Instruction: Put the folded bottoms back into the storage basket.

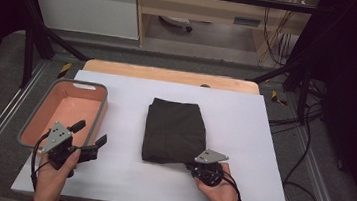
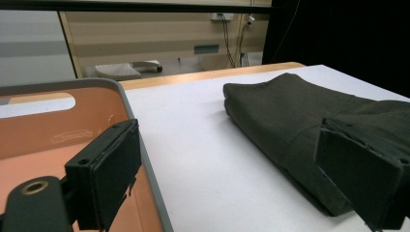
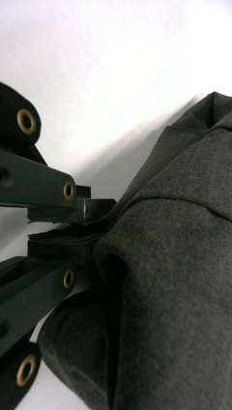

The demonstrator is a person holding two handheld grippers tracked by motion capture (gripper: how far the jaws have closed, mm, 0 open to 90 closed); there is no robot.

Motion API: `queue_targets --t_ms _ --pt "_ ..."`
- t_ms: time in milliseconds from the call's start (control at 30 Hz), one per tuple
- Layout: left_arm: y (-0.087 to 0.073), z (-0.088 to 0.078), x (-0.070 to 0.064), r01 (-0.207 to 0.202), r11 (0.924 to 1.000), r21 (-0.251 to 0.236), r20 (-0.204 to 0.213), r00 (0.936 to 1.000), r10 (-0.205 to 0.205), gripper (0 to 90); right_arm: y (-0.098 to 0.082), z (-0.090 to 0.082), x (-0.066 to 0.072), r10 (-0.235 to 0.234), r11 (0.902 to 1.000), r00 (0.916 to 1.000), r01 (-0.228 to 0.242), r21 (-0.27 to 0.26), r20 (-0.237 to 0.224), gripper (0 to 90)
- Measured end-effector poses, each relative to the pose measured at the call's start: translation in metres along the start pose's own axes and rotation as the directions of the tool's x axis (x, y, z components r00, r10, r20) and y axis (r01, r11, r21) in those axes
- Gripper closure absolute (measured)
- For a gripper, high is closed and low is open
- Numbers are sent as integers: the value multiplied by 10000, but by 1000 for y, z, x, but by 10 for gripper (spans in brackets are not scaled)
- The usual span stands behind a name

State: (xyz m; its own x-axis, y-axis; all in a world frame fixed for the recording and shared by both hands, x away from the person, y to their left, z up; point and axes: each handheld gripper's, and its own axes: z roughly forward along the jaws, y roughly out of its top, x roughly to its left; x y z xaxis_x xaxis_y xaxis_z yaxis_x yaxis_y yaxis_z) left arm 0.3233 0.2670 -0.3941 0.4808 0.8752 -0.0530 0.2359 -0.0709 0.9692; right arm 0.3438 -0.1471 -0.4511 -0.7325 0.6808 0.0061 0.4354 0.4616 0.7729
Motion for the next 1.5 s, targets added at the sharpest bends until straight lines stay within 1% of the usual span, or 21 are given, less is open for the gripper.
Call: queue_targets --t_ms 267,500,600,667,733,800,867,900,933,1000,1033,1067,1133,1167,1233,1267,1300,1333,1367,1433,1500 --pt "0 0 0 32 10000 -4 30 10000 -32 97 -11 -17 12 -165 9995 9978 182 249 -637 849" --pt "-1 0 -2 21 10000 -9 -8 10000 -21 97 -19 -29 25 -301 9986 9943 343 393 -1027 849" --pt "-1 0 -2 5 10000 52 11 10000 -5 97 -24 -36 28 -344 9987 9936 382 341 -1078 832" --pt "-2 1 -2 24 10000 88 54 10000 -24 96 -27 -35 28 -188 9986 9930 245 479 -1167 749" --pt "-2 1 -3 11 10000 86 68 10000 -12 96 -28 -35 29 -153 9981 9914 229 577 -1301 626" --pt "-2 1 -3 2 10000 90 65 10000 -2 96 -29 -37 31 -219 9980 9922 290 559 -1224 480" --pt "-2 1 -3 17 9999 104 49 10000 -17 95 -31 -41 33 -196 9982 9936 257 534 -1110 389" --pt "-2 1 -3 17 9999 104 49 10000 -17 90 -31 -41 33 -196 9982 9936 257 534 -1110 389" --pt "-3 1 -2 39 9999 144 -68 10000 -38 83 -34 -46 31 -71 9981 9959 126 607 -903 352" --pt "-3 1 -2 67 9999 148 -60 10000 -66 81 -34 -49 27 224 9986 9962 -183 494 -845 318" --pt "-3 1 -2 67 9999 148 -60 10000 -66 81 -34 -49 27 224 9986 9962 -183 494 -845 318" --pt "-3 1 -2 53 9999 155 -69 10000 -52 80 -35 -50 25 417 9977 9971 -381 562 -631 243" --pt "-3 1 -2 55 9999 141 -67 10000 -54 79 -36 -50 22 652 9956 9978 -643 675 -110 177" --pt "-3 1 -2 63 9999 144 -65 10000 -62 80 -36 -51 19 782 9947 9969 -787 666 99 159" --pt "-3 1 -2 64 9999 140 -99 9999 -63 79 -36 -53 13 1291 9899 9908 -1313 539 417 106" --pt "-3 1 -2 34 9999 137 -146 9999 -32 80 -37 -54 10 1428 9886 9883 -1450 398 534 98" --pt "-3 1 -2 34 9999 137 -146 9999 -32 80 -37 -54 10 1428 9886 9883 -1450 398 534 98" --pt "-3 1 -2 29 9999 140 -193 9998 -26 80 -36 -56 8 1418 9896 9880 -1431 171 607 85" --pt "-3 0 -2 42 9999 125 -206 9998 -39 80 -35 -60 8 1447 9894 9884 -1442 -145 458 73" --pt "-3 0 -1 82 9999 143 -188 9998 -80 80 -34 -61 10 1449 9885 9893 -1440 -471 155 64" --pt "-3 0 -1 91 9999 138 -197 9998 -89 80 -32 -62 12 1309 9885 9914 -1304 -764 17 73"
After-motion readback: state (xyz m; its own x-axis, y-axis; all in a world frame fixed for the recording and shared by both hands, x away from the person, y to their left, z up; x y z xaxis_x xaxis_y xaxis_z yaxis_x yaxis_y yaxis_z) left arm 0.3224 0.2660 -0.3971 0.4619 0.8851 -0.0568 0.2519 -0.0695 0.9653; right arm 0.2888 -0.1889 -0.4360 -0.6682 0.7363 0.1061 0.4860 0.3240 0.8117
